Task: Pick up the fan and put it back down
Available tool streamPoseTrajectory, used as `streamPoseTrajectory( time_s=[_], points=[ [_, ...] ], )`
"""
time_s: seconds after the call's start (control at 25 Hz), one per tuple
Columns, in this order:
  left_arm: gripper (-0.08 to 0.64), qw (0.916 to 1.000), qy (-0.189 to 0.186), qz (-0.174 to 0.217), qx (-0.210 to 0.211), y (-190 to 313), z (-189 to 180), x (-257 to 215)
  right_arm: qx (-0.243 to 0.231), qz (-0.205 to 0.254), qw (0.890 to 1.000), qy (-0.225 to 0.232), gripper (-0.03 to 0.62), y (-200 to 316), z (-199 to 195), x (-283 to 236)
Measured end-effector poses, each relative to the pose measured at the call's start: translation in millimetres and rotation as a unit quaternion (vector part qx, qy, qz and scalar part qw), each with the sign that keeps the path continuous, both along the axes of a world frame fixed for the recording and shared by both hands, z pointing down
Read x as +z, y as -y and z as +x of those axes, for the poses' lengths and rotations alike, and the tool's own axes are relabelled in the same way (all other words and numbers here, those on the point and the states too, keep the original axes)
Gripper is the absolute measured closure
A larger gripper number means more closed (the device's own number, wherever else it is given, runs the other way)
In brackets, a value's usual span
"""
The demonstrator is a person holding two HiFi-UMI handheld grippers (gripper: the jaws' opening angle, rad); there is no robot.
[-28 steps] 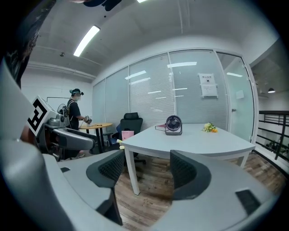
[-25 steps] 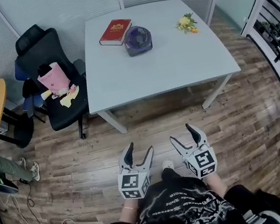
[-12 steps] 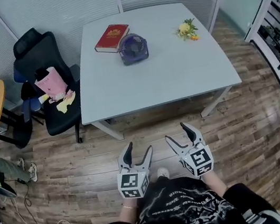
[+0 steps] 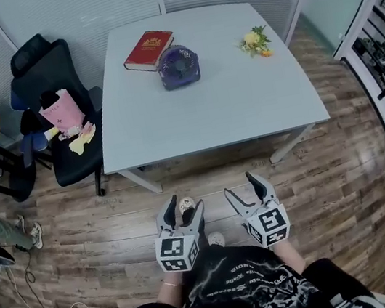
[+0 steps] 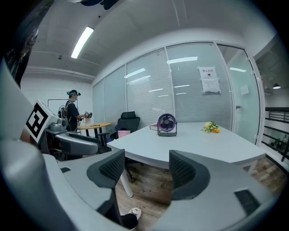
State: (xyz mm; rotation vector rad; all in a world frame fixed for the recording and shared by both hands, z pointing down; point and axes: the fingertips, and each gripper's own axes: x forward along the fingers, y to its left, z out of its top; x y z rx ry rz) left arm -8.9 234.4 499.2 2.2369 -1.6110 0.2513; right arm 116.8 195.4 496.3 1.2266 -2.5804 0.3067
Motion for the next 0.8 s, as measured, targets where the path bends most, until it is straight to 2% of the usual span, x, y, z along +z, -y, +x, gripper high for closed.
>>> streamPoseTrajectory(
  time_s=[0.28, 0.8],
  points=[
    [0.227, 0.9995, 0.006, 0.007, 0.031, 49.7, -2.6, 4.9, 0.01, 0.004, 1.0, -0.01, 0.279, 41.4, -16.5, 1.0],
    [0.23, 0.9985, 0.004, 0.029, 0.046, 193.8, -61.0, -3.7, 0.042, 0.008, 0.999, -0.032, 0.281, 169.8, -63.6, -0.5]
  ],
)
